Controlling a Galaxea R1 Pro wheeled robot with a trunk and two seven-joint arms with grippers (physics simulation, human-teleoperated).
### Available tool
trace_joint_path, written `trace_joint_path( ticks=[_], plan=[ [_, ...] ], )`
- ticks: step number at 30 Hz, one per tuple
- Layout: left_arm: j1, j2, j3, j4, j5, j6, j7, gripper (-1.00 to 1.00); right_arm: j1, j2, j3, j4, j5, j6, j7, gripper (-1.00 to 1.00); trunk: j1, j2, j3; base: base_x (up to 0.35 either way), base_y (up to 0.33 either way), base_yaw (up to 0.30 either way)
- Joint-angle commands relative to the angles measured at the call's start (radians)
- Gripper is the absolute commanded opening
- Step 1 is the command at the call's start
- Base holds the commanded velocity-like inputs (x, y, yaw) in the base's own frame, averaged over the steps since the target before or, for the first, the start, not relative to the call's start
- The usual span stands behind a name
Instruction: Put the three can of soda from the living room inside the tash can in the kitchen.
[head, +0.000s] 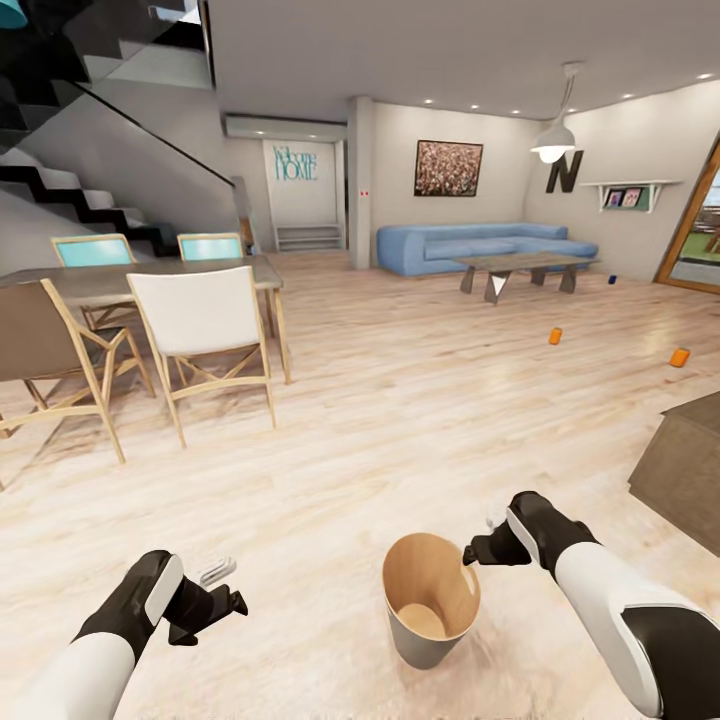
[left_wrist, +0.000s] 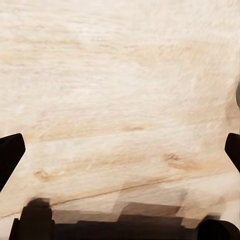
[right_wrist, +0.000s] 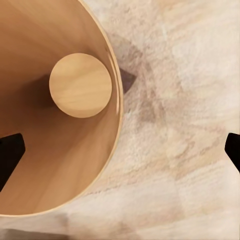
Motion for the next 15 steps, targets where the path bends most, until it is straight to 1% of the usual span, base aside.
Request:
trace_joint_path(
  ticks=[1, 9, 15],
  plan=[
    [0.0, 0.0, 0.0, 0.0, 0.0, 0.0, 0.0, 1.0, 0.0, 0.0, 0.0, 0.0, 0.0, 0.0, 0.0, 1.0, 0.0, 0.0, -0.004, 0.0, 0.0, 0.0],
    [0.0, 0.0, 0.0, 0.0, 0.001, 0.0, 0.0, 1.0, 0.0, 0.0, 0.001, 0.0, 0.0, 0.0, 0.0, 1.0, 0.004, -0.002, -0.035, 0.0, 0.0, 0.0],
    [0.0, 0.0, 0.0, 0.0, 0.002, 0.0, 0.0, 1.0, 0.0, 0.002, 0.001, -0.001, 0.001, -0.001, 0.0, 1.0, 0.004, -0.002, -0.035, 0.0, 0.0, 0.0]
  ],
)
